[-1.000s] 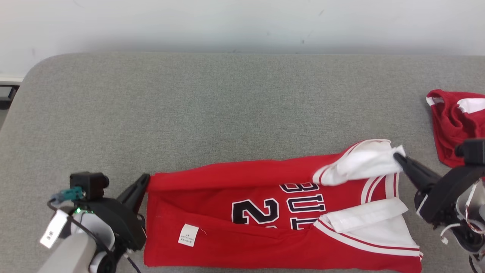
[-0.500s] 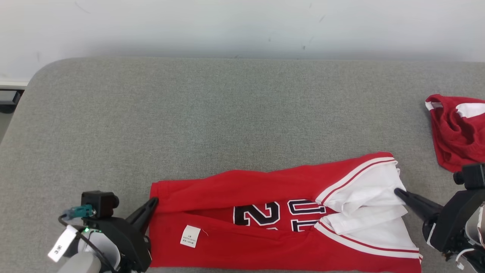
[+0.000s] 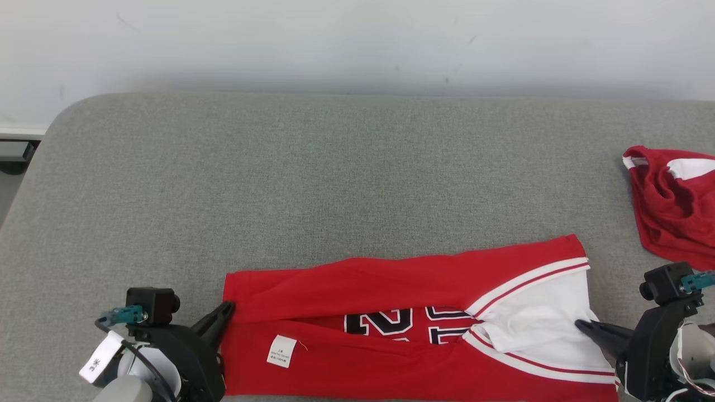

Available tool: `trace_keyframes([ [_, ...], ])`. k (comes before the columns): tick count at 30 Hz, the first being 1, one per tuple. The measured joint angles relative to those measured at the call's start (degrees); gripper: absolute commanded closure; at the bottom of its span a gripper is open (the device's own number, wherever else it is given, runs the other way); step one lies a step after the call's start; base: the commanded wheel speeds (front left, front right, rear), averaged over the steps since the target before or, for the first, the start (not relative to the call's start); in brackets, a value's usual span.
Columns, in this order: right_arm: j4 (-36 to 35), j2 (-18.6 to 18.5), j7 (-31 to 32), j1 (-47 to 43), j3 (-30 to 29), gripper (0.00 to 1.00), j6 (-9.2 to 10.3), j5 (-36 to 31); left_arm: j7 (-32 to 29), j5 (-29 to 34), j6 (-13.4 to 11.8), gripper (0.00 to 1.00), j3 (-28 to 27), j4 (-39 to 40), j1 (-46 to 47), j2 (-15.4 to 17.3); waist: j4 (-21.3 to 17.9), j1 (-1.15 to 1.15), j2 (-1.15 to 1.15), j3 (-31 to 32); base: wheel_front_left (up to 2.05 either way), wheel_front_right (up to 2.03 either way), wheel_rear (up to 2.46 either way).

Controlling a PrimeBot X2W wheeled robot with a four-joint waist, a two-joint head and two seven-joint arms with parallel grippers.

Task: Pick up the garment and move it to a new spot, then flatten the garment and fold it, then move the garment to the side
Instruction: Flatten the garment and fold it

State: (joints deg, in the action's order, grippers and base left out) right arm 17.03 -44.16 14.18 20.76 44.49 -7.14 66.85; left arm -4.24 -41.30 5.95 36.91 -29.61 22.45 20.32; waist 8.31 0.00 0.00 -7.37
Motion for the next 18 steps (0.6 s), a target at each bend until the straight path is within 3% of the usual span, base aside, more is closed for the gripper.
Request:
trace_keyframes([
  [10, 1.0, 1.2, -2.9, -0.3, -2.9, 0.0, 0.0, 4.8, 2.7, 0.0, -1.5, 0.0, -1.3, 0.8, -2.2, 0.2, -0.1, 0.0, 0.0, 2.2, 0.0, 0.0, 0.0],
  [18, 0.3, 0.5, -8.2, -3.1, -5.8, 0.0, 0.0, 7.5, 7.6, 1.1, -5.0, 0.0, -1.9, 5.5, -7.6, 0.6, -0.6, 0.0, 0.0, 5.4, 0.0, 0.0, 0.0],
])
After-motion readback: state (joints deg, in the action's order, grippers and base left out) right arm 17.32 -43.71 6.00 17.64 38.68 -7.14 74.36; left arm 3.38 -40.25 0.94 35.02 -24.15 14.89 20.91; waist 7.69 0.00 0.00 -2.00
